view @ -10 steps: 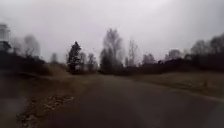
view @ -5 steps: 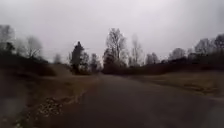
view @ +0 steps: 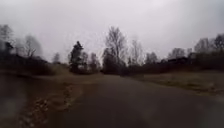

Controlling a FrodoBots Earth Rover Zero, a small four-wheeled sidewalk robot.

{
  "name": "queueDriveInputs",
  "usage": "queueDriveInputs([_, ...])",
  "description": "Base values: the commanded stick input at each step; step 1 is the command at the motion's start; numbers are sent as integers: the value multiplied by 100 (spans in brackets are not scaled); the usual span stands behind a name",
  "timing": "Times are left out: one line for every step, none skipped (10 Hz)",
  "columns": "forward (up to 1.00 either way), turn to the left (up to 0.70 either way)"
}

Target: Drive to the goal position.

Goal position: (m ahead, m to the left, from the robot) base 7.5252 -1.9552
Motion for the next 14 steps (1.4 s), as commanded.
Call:
queueDriveInputs([68,0])
queueDriveInputs([68,0])
queueDriveInputs([68,5])
queueDriveInputs([68,23])
queueDriveInputs([68,33])
queueDriveInputs([68,34])
queueDriveInputs([68,34])
queueDriveInputs([68,28])
queueDriveInputs([68,0])
queueDriveInputs([68,0])
queueDriveInputs([68,0])
queueDriveInputs([68,0])
queueDriveInputs([68,0])
queueDriveInputs([68,0])
